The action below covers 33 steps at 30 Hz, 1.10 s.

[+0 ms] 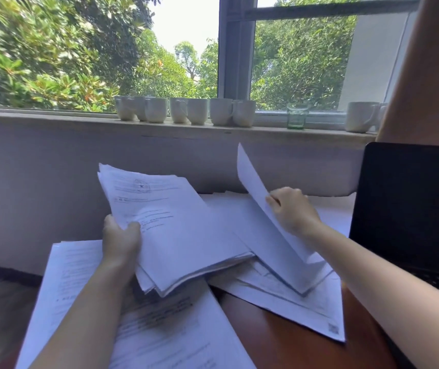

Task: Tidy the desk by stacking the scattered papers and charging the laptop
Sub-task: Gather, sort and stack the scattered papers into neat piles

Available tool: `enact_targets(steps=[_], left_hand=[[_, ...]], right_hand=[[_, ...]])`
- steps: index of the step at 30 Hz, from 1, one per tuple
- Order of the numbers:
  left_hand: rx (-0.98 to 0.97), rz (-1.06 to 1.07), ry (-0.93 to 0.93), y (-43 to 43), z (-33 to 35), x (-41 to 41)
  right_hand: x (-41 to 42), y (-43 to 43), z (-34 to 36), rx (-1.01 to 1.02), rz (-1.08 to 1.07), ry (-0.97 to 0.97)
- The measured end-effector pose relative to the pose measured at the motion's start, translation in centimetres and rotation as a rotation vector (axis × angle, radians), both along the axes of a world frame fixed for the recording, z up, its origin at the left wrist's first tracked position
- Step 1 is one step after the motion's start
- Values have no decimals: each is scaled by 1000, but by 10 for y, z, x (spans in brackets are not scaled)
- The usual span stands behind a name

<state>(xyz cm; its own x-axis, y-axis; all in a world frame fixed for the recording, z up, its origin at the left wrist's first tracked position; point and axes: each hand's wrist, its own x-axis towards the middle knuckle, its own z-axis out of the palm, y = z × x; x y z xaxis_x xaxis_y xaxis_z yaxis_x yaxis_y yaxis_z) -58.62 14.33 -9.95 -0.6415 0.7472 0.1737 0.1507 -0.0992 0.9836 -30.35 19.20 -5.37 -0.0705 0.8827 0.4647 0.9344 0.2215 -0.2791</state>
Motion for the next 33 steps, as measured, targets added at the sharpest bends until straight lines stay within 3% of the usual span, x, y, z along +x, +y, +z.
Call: enact_targets(steps=[4, 8, 12, 22, 24, 28, 33], left_hand=[[59, 75, -58, 3, 2, -1], [92, 116, -88, 1, 2, -1], [91, 140, -123, -1, 4, -1], [61, 131, -233, -4, 8, -1], [58, 123, -268, -5, 8, -1], [65, 119, -307, -6, 10, 0], [63, 78, -269, -7, 11, 3]], right_hand=[[-14, -2, 19, 36, 96, -5], [-25, -5, 0, -158, -1, -267], [-28, -13, -30, -311, 11, -406], [-34, -23, -39, -264, 50, -607], [-30, -18, -38, -271, 33, -577], [-14, -7, -17, -274, -79, -311], [4, -12, 33, -86, -180, -180]])
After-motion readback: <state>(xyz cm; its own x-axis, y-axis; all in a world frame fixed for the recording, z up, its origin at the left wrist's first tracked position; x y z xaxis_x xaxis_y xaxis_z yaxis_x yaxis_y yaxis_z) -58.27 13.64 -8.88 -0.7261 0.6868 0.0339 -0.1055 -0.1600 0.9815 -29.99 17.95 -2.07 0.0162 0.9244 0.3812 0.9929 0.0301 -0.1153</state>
